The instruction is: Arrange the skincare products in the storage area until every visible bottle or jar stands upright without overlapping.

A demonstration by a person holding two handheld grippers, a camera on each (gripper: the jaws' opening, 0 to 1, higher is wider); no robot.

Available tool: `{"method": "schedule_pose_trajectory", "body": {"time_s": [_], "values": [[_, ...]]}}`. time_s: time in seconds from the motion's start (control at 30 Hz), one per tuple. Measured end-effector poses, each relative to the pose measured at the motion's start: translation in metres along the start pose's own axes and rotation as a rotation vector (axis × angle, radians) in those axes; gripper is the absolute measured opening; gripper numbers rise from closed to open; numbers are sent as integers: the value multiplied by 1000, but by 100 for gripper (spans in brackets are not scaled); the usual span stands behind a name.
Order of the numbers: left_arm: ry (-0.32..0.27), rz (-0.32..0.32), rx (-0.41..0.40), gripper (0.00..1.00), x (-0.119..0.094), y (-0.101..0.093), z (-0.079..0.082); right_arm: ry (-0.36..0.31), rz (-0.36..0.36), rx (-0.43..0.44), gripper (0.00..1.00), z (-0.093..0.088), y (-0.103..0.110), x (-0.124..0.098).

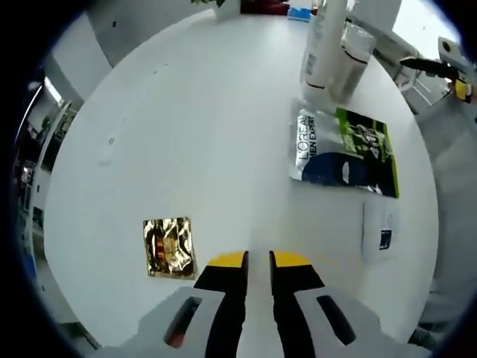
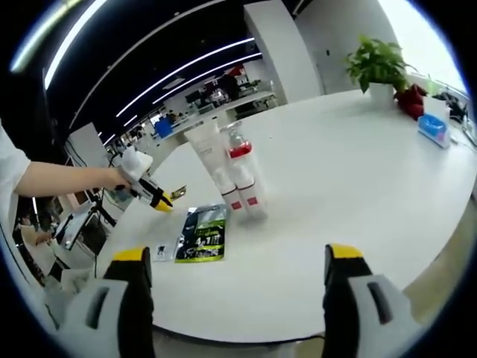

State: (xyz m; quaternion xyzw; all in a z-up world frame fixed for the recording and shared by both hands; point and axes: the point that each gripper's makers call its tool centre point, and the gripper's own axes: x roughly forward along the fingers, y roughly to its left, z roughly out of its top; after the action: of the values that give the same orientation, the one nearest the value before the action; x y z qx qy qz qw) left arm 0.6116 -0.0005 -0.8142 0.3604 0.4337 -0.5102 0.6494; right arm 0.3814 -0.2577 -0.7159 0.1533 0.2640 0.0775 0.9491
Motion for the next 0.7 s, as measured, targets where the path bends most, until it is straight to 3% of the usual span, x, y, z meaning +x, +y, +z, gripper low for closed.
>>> {"method": "schedule_pose_trajectory", "body": {"time_s": [0.1,0.27,0.57,0.7], "values": [[-51,28,-88,12,-3,7,3,0,0,3,97,0,0,0],[-153,120,-318,33,-7,29,8,5,-1,5,97,-1,-1,1],[-183,245,-514,60,-2,48,1,20,0,7,97,-3,0,1],[-195,286,-593,64,-2,55,2,25,0,8,96,-4,0,2]]}}
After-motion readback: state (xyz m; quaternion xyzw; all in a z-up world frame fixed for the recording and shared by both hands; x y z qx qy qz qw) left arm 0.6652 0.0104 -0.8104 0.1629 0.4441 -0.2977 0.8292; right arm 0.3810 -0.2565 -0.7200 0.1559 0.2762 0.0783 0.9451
